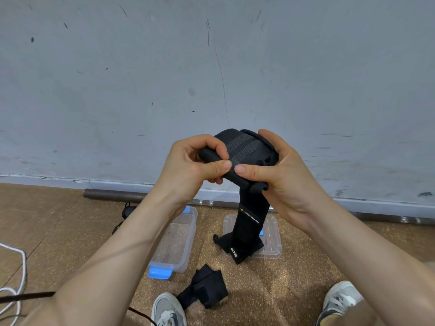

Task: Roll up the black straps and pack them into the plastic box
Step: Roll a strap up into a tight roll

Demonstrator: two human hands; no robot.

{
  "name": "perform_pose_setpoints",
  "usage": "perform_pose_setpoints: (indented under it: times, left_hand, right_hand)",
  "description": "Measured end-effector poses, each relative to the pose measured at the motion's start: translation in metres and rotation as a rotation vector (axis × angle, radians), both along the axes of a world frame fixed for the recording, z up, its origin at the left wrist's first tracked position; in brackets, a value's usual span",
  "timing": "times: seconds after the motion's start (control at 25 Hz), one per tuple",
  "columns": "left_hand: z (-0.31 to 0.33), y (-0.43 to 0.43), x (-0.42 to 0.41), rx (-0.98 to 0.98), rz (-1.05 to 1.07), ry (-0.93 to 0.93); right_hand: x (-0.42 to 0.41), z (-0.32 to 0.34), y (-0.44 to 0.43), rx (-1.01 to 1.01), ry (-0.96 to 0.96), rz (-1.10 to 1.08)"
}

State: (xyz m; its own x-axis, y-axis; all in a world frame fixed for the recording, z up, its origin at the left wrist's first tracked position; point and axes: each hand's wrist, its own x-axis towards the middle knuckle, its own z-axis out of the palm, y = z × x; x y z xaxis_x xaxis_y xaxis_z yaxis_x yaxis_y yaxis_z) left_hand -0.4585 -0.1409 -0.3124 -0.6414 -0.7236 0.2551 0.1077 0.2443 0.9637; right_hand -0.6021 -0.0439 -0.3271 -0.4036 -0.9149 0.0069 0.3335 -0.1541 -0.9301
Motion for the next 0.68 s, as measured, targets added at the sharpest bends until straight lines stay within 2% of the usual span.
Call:
perform_pose_setpoints:
  times: [0.36, 0.4, 0.56, 0.68]
  left_hand:
    - [0.0029, -0.0015, 0.0048, -0.041, 0.033, -0.081]
    - [0.0020, -0.0019, 0.0045, -0.036, 0.065, -0.084]
    - [-0.0024, 0.0016, -0.0015, -0.017, 0.190, -0.119]
    - [-0.0039, 0.0056, -0.0043, 0.014, 0.173, -0.135]
  right_hand:
    - [-0.0042, 0.0014, -0.0011, -0.009, -0.174, 0.049]
    - [-0.0031, 0.0010, -0.0010, -0.005, -0.138, 0.054]
    - [0.0031, -0.0031, -0.0023, 0.054, 0.202, -0.014]
    - [-0.0011, -0.0038, -0.0018, 0.070, 0.274, -0.044]
